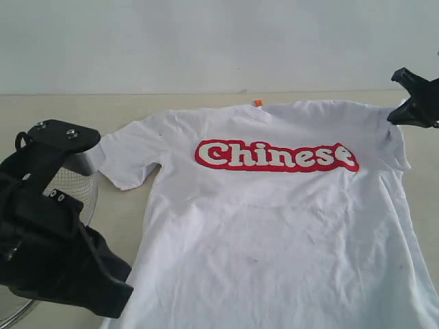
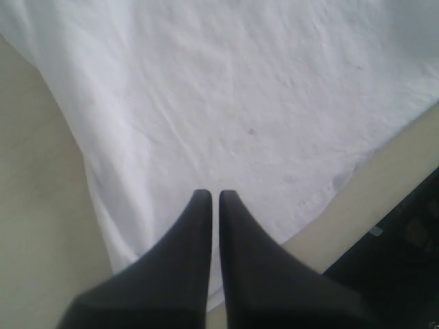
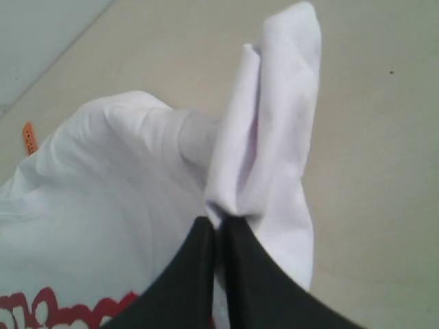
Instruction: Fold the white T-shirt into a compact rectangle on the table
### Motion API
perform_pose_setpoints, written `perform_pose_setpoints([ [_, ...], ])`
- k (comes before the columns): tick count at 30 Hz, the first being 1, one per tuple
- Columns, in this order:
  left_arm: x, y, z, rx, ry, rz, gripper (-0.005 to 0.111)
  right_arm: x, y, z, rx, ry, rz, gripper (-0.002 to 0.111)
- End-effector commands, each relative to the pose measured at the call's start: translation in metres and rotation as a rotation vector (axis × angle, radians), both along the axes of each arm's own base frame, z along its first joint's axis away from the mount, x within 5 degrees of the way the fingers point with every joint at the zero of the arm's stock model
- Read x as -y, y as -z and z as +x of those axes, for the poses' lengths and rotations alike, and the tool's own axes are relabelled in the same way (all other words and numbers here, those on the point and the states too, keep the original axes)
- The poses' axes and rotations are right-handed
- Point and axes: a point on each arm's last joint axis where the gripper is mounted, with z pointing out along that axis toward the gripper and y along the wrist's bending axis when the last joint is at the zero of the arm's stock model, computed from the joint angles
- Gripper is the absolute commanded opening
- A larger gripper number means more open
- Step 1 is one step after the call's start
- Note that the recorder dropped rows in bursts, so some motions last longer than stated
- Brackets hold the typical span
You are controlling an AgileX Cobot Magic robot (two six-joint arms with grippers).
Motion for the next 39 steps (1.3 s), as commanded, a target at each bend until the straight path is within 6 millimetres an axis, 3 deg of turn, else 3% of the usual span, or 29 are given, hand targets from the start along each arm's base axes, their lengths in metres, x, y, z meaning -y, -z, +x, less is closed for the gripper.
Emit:
perform_pose_setpoints([
  [1,0.001,-0.003,0.001,0.018,0.005,-0.016,0.005,-0.013,-0.007,0.002,0.011,-0.053,0.008,0.000],
  [13,0.001,-0.003,0.001,0.021,0.012,-0.013,0.005,-0.051,-0.008,0.011,0.013,-0.162,0.008,0.000],
  [16,0.001,-0.003,0.001,0.021,0.013,-0.014,0.005,-0.053,-0.008,0.014,0.024,-0.149,-0.011,0.000],
  [22,0.001,-0.003,0.000,0.016,0.018,-0.010,0.005,-0.029,-0.019,0.016,0.077,-0.062,-0.092,0.005],
  [28,0.001,-0.003,-0.001,0.012,0.026,-0.001,0.005,0.012,-0.024,0.010,0.097,0.038,-0.133,0.057],
  [32,0.000,-0.002,-0.001,0.006,0.029,0.005,0.005,0.033,-0.010,0.006,0.072,0.076,-0.159,0.054],
  [39,0.001,-0.002,-0.002,-0.005,0.024,-0.004,0.005,0.040,0.016,0.010,0.031,0.104,-0.144,0.053],
])
